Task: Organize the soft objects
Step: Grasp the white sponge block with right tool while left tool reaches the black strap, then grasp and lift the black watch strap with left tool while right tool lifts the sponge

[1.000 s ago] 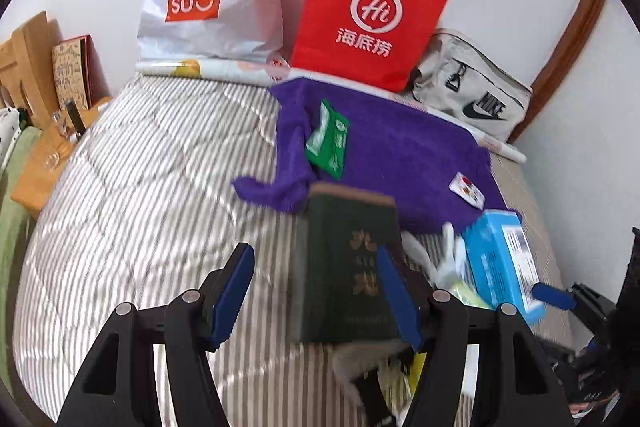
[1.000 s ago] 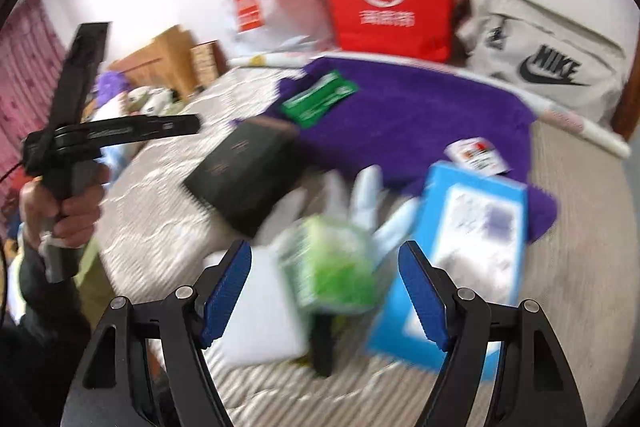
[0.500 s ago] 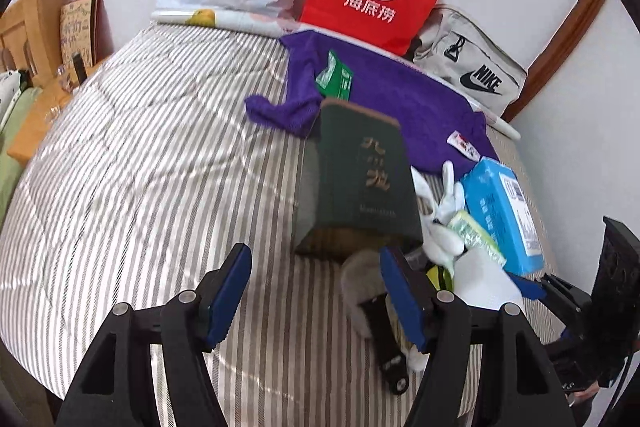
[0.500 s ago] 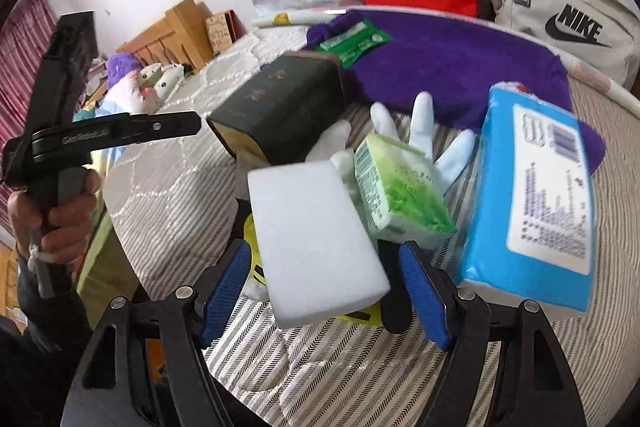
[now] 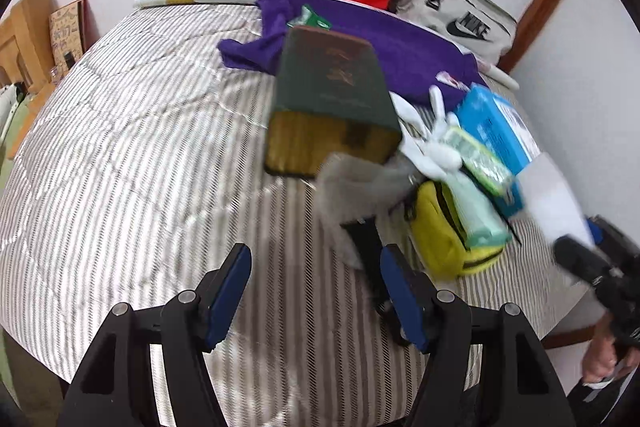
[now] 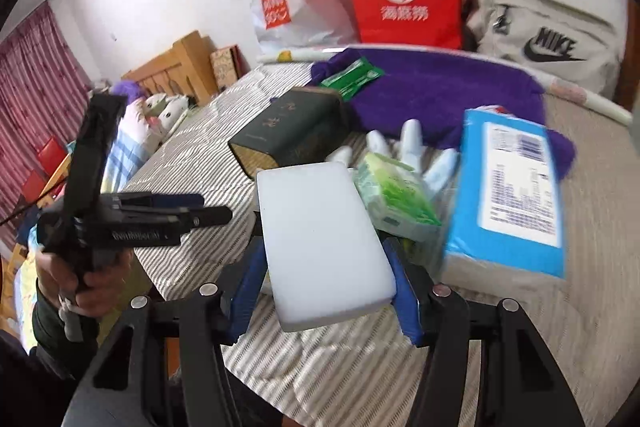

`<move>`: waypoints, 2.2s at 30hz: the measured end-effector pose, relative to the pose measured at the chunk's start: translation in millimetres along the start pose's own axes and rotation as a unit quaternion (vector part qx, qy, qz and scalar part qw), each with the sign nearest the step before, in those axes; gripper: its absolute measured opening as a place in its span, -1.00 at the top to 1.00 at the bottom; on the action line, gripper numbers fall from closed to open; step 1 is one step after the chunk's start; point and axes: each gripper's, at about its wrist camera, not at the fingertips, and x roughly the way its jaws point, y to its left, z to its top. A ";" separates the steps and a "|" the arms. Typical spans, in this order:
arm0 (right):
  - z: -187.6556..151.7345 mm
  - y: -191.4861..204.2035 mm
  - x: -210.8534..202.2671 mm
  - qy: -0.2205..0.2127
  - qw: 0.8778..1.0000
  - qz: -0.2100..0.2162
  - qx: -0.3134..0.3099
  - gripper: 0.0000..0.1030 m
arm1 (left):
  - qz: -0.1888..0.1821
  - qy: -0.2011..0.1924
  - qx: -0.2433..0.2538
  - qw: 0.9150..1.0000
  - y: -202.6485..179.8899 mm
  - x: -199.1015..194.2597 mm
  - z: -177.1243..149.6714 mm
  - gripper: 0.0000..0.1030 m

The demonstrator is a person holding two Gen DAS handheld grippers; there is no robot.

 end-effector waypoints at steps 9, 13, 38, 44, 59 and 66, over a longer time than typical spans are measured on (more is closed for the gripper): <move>-42.4 -28.3 -38.4 -0.026 0.997 -0.065 0.020 -0.12 | 0.061 0.007 0.057 0.996 -36.9 22.1 -12.3 -0.38; -61.2 -42.0 -42.6 -0.033 0.994 -0.092 0.041 -0.12 | 0.093 -0.001 0.075 0.993 -46.3 29.1 -13.5 -0.54; -79.7 -82.7 7.6 -0.020 0.984 -0.142 0.104 -0.12 | 0.047 -0.054 0.144 0.987 -36.3 13.7 -31.3 0.59; -76.2 -80.1 13.2 -0.017 0.984 -0.155 0.092 -0.13 | 0.046 -0.057 0.142 0.987 -36.5 14.2 -31.9 0.58; -70.5 -80.5 6.7 -0.023 0.985 -0.144 0.097 0.04 | 0.014 -0.046 0.094 0.994 -18.7 5.5 -32.3 0.61; -65.4 -70.6 -8.5 -0.036 0.986 -0.140 0.082 0.04 | 0.010 -0.050 0.077 0.996 -14.5 -5.3 -29.0 0.61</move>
